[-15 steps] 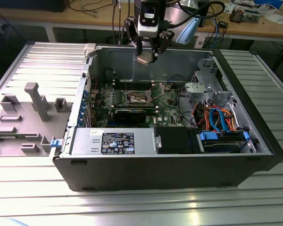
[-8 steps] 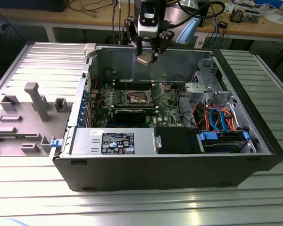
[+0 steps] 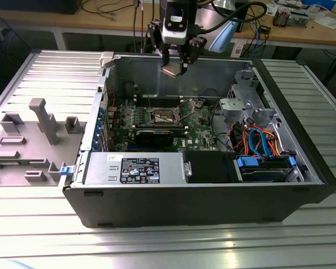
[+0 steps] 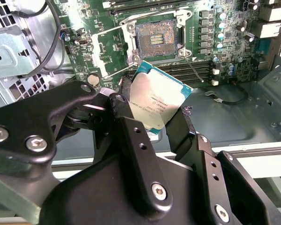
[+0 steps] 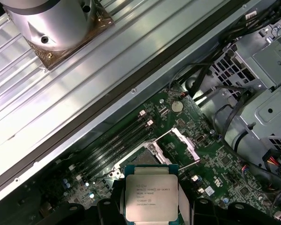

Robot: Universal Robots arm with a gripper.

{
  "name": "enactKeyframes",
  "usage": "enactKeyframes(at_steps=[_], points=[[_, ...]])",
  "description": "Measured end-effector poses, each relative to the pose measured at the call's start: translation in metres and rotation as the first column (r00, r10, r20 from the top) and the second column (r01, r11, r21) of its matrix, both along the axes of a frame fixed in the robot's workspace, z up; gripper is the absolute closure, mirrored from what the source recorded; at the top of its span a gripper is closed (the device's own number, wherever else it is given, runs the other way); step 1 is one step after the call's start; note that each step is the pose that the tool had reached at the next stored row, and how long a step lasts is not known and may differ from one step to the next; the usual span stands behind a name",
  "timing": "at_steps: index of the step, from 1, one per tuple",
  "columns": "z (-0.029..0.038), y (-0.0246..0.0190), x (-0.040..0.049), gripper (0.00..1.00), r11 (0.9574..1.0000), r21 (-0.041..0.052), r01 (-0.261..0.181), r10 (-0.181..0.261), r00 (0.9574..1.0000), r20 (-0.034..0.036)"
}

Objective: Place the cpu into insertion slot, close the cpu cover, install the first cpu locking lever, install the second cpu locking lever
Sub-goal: 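Place the cpu into insertion slot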

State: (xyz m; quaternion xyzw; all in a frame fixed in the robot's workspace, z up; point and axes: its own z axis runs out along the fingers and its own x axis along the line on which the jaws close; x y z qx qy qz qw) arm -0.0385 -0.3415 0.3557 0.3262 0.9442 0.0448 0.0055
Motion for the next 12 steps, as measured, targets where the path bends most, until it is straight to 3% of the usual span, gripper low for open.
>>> enactKeyframes(at_steps=[12], points=[[-0.0001, 0.0, 0.0, 0.46, 0.9999, 0.0, 0.012, -0.012, 0.9999, 0.0]])
